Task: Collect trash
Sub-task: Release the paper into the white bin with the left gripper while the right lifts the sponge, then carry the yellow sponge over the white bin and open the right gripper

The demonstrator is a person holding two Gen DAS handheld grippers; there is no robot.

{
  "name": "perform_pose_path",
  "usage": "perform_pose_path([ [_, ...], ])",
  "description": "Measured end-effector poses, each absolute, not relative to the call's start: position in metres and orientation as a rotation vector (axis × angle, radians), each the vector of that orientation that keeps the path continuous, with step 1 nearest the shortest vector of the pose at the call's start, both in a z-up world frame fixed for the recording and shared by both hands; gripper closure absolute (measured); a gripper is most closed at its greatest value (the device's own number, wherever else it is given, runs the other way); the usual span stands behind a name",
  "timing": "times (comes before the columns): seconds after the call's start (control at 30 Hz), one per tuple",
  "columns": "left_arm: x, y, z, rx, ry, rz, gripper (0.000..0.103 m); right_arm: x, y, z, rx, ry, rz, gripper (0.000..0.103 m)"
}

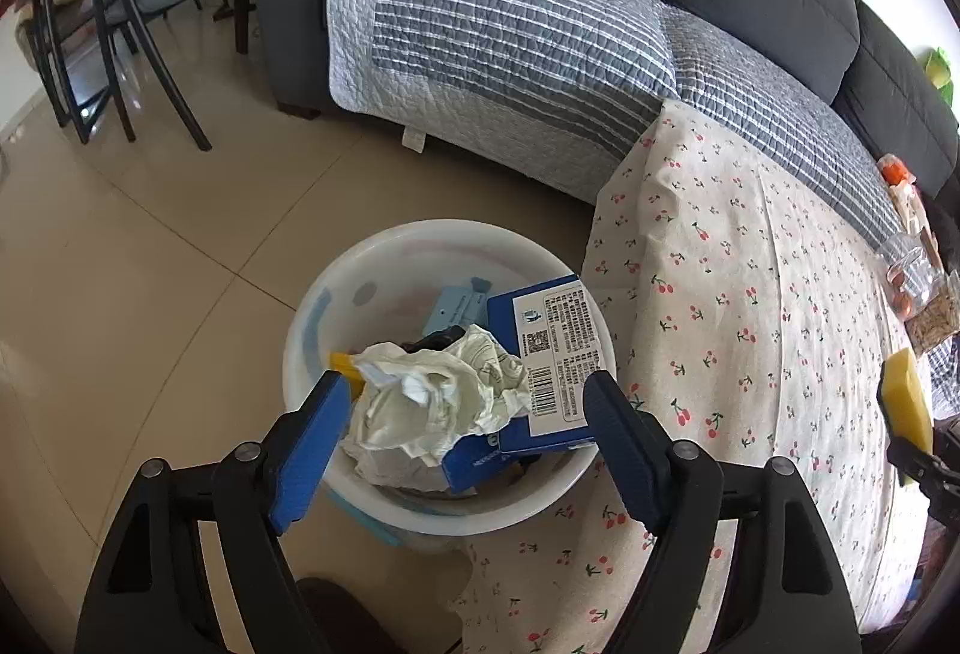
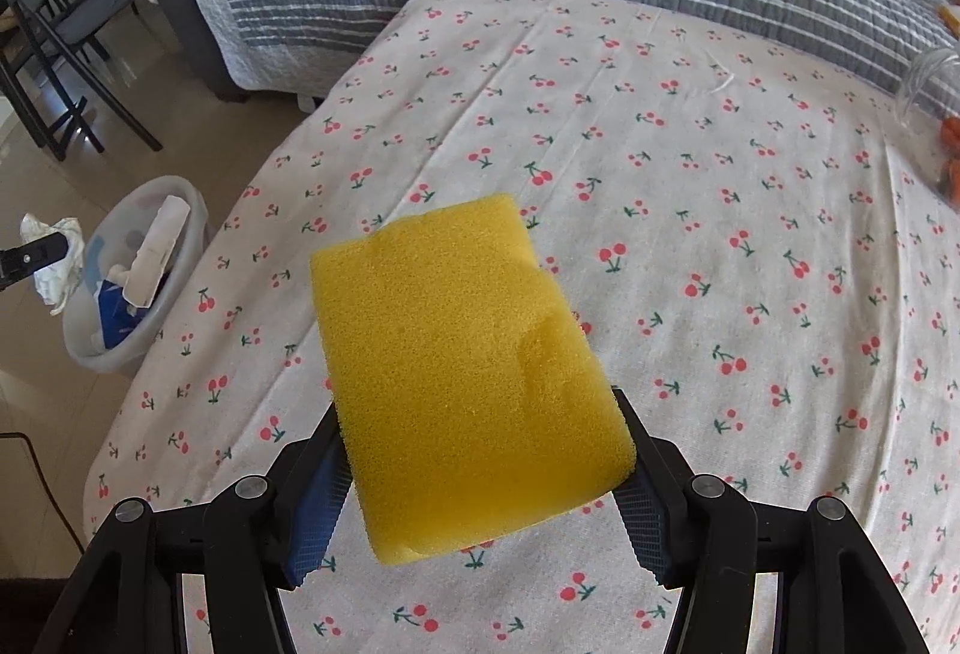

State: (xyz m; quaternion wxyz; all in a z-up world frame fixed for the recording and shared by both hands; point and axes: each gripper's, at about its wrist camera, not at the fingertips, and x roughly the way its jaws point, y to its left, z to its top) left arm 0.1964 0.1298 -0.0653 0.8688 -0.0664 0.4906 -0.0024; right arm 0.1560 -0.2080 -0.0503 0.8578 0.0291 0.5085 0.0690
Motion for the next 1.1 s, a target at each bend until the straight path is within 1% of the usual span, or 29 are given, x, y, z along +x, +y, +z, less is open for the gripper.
perform_pose_path([
  [0.2, 0.174, 0.157, -0.055, -0.158, 1.047, 0.039, 0.011, 0.162, -0.186, -0.049, 0.044, 1.065, 0.190, 0.035],
  [0.5, 0.141, 0.214, -0.058, -0.144, 1.059, 0.097, 0.007, 0.182, -0.095, -0.048, 0.014, 1.084, 0.365, 0.035],
  [0.77, 0.127, 0.243, -0.055, -0.195, 1.053, 0.087, 0.006, 0.217, -0.001, -0.060, -0.036, 1.099, 0.443, 0.035],
  [0.93, 0.123, 0.254, -0.053, -0.222, 1.040, 0.082, 0.006, 0.232, 0.047, -0.085, -0.101, 1.148, 0.462, 0.035],
  [1.1, 0.122, 0.268, -0.053, -0.244, 1.036, 0.089, 0.006, 0.248, 0.075, -0.106, -0.118, 1.164, 0.452, 0.035],
])
